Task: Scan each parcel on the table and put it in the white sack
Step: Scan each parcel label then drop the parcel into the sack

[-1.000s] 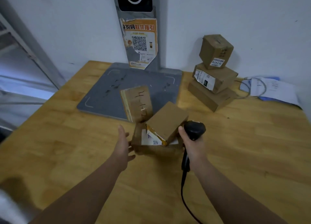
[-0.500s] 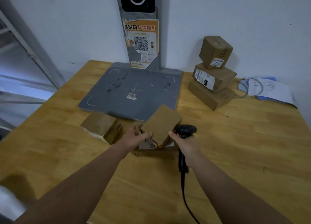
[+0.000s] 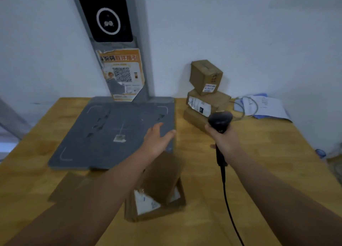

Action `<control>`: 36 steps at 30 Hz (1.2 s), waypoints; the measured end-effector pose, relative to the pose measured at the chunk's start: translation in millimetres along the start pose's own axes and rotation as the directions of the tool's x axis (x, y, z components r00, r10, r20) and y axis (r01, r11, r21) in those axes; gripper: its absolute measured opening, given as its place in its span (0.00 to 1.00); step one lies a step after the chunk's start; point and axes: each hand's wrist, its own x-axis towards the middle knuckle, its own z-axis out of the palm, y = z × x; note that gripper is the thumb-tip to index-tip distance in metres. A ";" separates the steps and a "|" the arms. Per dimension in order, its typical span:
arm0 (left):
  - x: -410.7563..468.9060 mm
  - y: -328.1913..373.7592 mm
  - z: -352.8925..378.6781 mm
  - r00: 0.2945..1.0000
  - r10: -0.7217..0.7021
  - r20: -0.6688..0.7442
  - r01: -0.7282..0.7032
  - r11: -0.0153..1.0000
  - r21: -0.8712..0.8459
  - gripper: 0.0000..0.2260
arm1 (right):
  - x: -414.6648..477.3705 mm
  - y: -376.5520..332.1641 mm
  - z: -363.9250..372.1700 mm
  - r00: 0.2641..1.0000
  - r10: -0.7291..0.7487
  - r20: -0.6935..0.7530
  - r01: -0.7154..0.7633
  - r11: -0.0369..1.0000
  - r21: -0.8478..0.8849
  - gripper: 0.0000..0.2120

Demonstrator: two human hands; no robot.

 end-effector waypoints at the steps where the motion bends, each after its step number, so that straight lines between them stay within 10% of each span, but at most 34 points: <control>1: 12.5 13.6 3.8 1.000 -0.003 0.004 0.003 0.999 -0.041 0.31 | 13.4 -8.2 -8.1 0.999 -0.027 -0.016 0.028 0.999 0.019 0.23; 13: 187.9 133.2 69.2 0.925 -0.282 0.257 0.380 0.735 -0.562 0.49 | 215.1 -73.4 -67.5 0.972 0.190 0.138 -0.201 0.977 0.073 0.23; 21: 328.2 110.7 109.6 0.889 -0.433 0.151 0.433 0.684 -0.587 0.65 | 344.0 -70.0 -51.0 0.913 0.288 0.289 -0.248 0.954 -0.167 0.26; 36: 300.8 72.3 116.0 0.840 -0.535 0.086 0.496 0.695 -0.520 0.68 | 325.1 -11.8 -27.3 0.795 0.470 0.384 -0.440 0.882 -0.169 0.33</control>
